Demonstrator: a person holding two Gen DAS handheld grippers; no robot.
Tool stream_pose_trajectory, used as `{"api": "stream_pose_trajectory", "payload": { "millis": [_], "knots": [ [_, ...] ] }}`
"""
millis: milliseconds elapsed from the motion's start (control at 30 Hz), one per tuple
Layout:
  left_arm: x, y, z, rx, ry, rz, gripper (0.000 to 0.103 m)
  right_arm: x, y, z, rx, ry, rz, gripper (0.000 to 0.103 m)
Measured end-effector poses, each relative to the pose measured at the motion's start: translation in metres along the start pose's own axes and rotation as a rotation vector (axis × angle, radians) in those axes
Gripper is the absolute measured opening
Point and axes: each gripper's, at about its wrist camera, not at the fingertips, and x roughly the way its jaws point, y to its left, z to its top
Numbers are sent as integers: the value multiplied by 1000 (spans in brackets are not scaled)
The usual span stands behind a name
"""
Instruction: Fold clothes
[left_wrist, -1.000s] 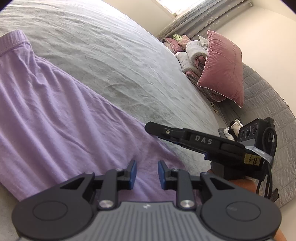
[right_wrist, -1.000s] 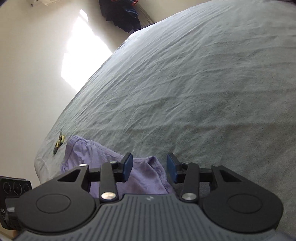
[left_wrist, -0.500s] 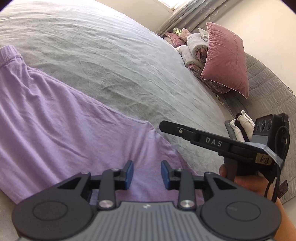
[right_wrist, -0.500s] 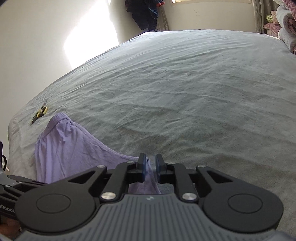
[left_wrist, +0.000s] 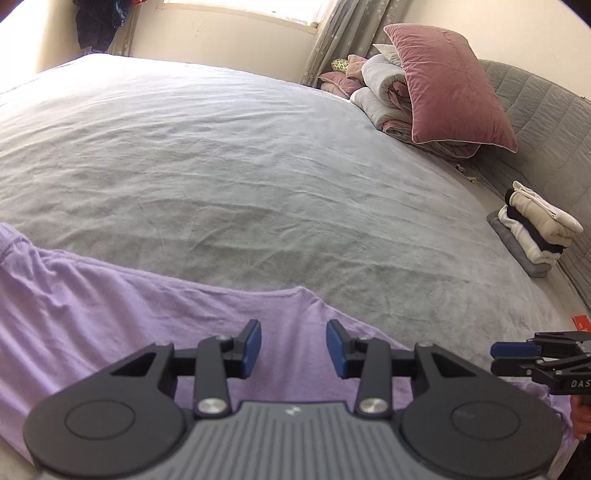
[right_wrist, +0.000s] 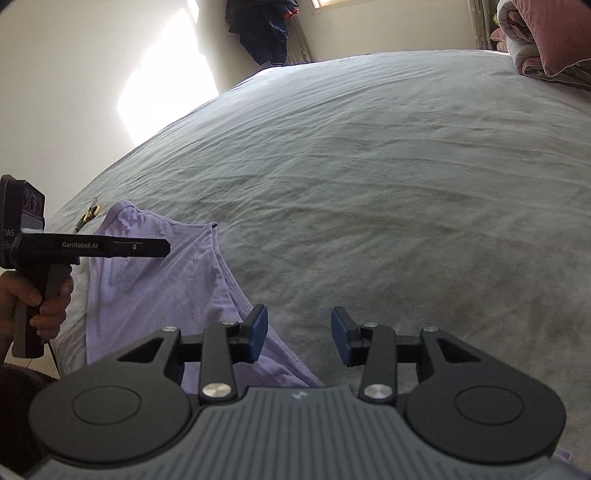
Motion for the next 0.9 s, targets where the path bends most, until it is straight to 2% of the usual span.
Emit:
{"api": "stream_pose_trajectory", "payload": {
  "millis": [100, 267, 400, 567, 700, 733, 800, 867, 900],
  "knots": [
    [10, 0, 11, 87, -18, 40, 40, -9, -4, -9, -36, -2, 16, 43],
    [26, 8, 17, 117, -21, -29, 40, -13, -3, -21, -133, 2, 52, 42],
    [35, 1, 9, 170, -27, -44, 42, -15, -9, -25, -120, 6, 61, 41],
    [37, -3, 0, 200, -62, -28, 42, -18, -16, -31, -103, 10, 72, 26],
    [38, -5, 0, 212, -60, -27, 40, -20, -21, -35, -90, 14, 80, 21],
    [39, -6, 0, 222, -58, -29, 36, -21, -23, -36, -87, 15, 82, 17],
    [39, -13, -3, 259, -62, -29, 23, -22, -19, -40, -107, 9, 72, 17],
    [39, -19, -7, 298, -67, -29, 7, -24, -13, -43, -138, -1, 55, 14],
    [38, -23, -9, 324, -77, -14, 7, -24, -9, -45, -154, -5, 46, 12]
  ]
}}
